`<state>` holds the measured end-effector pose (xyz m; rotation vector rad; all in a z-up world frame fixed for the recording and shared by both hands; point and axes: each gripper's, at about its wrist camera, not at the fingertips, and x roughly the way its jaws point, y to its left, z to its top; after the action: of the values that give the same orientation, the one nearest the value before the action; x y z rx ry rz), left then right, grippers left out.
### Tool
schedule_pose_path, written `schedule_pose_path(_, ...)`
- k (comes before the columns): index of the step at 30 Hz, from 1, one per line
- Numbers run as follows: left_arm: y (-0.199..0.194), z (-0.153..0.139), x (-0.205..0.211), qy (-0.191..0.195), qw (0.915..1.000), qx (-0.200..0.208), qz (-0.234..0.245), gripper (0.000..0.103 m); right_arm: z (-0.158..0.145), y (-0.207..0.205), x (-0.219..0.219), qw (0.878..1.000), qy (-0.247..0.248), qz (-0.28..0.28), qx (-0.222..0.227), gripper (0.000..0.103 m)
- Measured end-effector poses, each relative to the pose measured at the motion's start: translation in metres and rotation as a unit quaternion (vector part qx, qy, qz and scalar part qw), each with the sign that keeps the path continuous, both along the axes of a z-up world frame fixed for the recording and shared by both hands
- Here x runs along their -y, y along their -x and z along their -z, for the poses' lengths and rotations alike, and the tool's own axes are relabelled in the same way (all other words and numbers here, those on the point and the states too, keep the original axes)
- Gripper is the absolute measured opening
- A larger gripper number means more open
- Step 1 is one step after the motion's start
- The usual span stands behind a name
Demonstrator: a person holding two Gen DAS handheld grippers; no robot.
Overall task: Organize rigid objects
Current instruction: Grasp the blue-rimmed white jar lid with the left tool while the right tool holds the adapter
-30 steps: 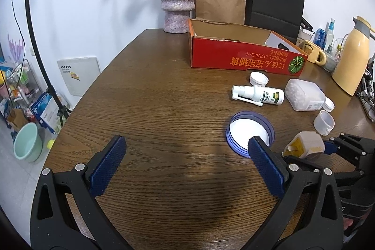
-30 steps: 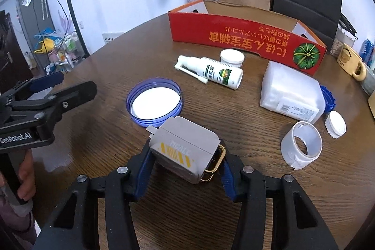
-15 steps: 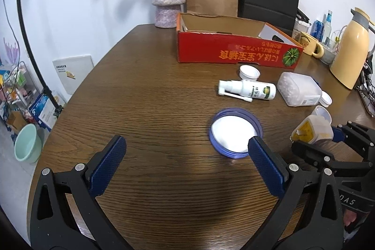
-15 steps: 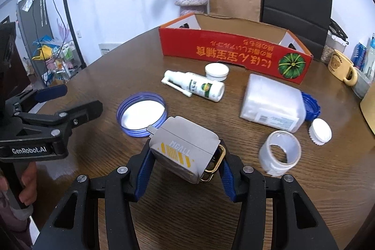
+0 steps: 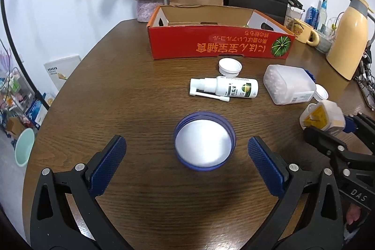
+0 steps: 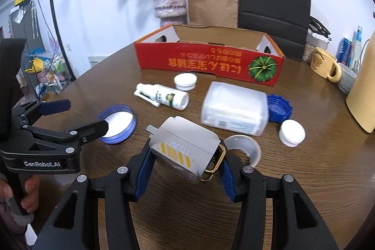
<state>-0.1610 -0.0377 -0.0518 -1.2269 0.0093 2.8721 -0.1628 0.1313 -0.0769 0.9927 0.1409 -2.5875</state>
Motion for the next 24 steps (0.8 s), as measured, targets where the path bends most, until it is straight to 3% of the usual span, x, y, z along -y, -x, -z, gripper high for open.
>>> schedule_pose_path(17,0.034,0.027,-0.017,0.01,0.9982,0.05,-0.033,0.101,0.001,0.018,-0.043,0.999,0.007,0.044,0.0,0.055)
schedule_pose_path(23,0.031,0.03,-0.019,0.004,0.9985,0.049,-0.024,0.075,0.002,0.016,-0.044,0.999,0.012,0.042,0.0,0.056)
schedule_pose_path(24,0.03,0.029,-0.019,0.0,0.9987,0.047,-0.019,0.063,0.002,0.017,-0.044,0.999,0.013,0.041,0.002,0.056)
